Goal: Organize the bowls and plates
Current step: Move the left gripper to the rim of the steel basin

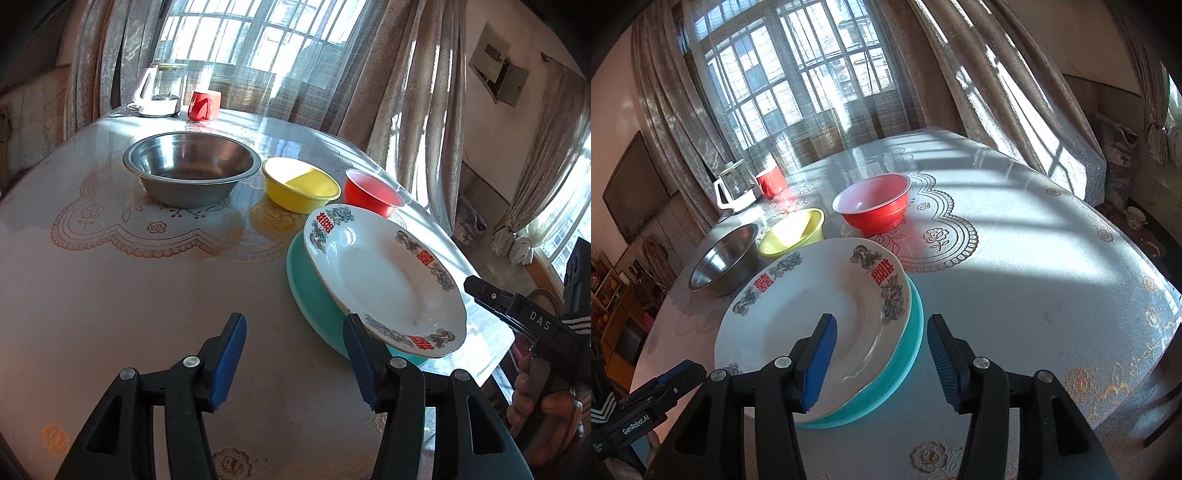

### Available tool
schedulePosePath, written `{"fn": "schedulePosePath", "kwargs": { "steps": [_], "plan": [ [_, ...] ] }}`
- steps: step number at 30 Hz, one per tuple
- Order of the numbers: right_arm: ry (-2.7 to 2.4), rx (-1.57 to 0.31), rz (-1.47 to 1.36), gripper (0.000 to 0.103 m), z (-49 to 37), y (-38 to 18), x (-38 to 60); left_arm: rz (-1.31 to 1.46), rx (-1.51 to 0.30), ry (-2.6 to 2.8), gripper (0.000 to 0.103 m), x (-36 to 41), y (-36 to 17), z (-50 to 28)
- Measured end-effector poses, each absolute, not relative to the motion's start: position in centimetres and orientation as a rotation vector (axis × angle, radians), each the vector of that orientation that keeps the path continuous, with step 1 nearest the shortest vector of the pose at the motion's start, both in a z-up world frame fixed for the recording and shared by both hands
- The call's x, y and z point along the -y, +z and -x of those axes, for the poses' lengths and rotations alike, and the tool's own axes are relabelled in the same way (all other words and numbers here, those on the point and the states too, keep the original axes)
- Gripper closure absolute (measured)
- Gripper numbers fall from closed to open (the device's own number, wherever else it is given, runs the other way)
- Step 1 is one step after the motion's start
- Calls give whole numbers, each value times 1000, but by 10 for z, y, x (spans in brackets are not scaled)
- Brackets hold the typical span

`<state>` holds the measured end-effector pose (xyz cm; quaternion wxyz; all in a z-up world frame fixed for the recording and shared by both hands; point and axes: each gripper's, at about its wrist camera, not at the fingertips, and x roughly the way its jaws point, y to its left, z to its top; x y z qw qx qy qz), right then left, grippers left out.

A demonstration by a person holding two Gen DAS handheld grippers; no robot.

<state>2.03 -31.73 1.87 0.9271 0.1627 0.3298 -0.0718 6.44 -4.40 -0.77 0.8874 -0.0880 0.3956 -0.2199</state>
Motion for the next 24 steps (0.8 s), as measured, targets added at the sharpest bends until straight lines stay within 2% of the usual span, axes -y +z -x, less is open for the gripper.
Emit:
{"fn": "schedulePosePath", "kwargs": {
  "steps": [14, 19, 24],
  "plan": [
    [-34, -678, -286, 51, -35, 33, 288, 321, -863, -375, 35, -6, -25, -79],
    [53, -694, -267, 49, -48, 37, 266, 343, -881, -331, 27, -21, -29, -87],
    [116, -714, -238, 47, -59, 36, 242, 413, -902, -297, 27, -43, -34, -97]
  ]
}}
